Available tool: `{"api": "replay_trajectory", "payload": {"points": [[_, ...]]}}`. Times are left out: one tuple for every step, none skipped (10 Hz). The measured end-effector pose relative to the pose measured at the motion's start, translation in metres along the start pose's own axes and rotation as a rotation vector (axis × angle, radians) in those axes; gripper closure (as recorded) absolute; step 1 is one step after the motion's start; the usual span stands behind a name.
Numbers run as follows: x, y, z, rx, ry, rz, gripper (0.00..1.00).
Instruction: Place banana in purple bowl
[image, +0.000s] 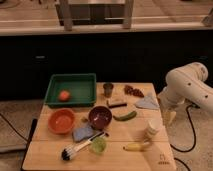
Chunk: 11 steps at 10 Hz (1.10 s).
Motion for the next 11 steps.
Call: {"api": "replay_trajectory", "payload": {"points": [[0.000,0.000,0.000,0.000,0.000,0.000,0.20],[0.000,0.000,0.000,0.000,0.000,0.000,0.20],[0.000,0.000,0.000,0.000,0.000,0.000,0.20],[0.000,0.000,0.000,0.000,0.000,0.000,0.20],[0.000,0.001,0.000,-0.001,0.001,-0.002,0.20],[-0.001,0.006,0.000,-0.005,0.010,-0.017,0.20],[-0.002,0.017,-0.001,-0.009,0.021,-0.039,0.20],[-0.003,0.027,-0.002,-0.013,0.029,-0.055,0.20],[-0.002,0.035,-0.003,-0.016,0.036,-0.064,0.20],[-0.004,0.036,-0.003,-0.017,0.038,-0.077,0.20],[-0.007,0.038,0.001,-0.024,0.035,-0.089,0.20]]}}
